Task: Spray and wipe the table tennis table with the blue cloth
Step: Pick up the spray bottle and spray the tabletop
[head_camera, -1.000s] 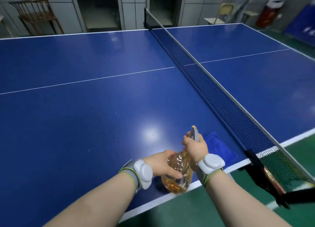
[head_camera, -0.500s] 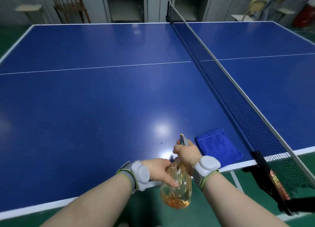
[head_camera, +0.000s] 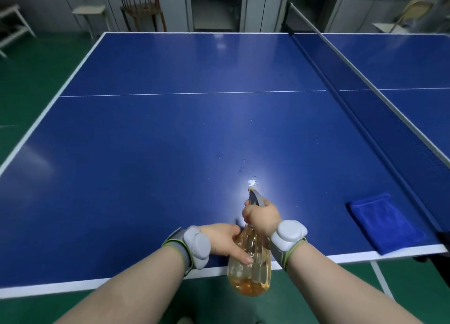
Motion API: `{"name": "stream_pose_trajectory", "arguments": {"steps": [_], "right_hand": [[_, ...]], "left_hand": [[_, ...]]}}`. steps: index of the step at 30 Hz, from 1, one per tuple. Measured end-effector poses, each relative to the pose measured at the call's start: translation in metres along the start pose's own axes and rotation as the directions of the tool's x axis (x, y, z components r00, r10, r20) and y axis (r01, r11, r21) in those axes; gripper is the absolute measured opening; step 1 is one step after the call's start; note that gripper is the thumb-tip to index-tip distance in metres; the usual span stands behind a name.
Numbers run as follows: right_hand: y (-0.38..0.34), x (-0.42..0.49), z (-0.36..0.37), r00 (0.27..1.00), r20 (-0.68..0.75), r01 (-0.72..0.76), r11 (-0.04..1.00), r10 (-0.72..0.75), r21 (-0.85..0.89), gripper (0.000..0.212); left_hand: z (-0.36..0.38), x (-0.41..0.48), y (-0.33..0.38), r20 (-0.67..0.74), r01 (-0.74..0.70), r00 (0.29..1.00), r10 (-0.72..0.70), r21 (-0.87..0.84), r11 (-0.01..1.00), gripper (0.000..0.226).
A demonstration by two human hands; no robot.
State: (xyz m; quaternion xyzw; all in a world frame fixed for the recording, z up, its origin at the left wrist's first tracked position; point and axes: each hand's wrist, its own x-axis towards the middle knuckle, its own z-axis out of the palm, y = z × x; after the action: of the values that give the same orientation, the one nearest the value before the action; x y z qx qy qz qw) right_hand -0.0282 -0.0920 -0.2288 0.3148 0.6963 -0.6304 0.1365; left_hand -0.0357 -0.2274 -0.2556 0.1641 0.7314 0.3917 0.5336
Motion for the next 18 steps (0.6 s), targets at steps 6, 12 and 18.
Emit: {"name": "stream_pose_trajectory", "arguments": {"steps": [6, 12, 18], "right_hand": [[-0.038, 0.002, 0.075, 0.99, 0.048, 0.13, 0.988, -0.134, 0.084, 0.03], [-0.083, 0.019, 0.136, 0.977, -0.028, 0.214, 0.975, -0.213, 0.058, 0.02], [-0.096, 0.029, 0.175, 0.981, -0.062, 0.187, 0.982, -0.185, 0.025, 0.017]], "left_hand": [[-0.065, -0.043, -0.036, -0.153, -0.09, 0.985, 0.076, -0.085, 0.992, 0.065], [-0.121, -0.073, -0.05, -0.28, -0.152, 0.953, 0.114, -0.117, 0.981, 0.066], [-0.15, -0.09, -0.065, -0.304, -0.164, 0.945, 0.12, -0.124, 0.979, 0.049]]}}
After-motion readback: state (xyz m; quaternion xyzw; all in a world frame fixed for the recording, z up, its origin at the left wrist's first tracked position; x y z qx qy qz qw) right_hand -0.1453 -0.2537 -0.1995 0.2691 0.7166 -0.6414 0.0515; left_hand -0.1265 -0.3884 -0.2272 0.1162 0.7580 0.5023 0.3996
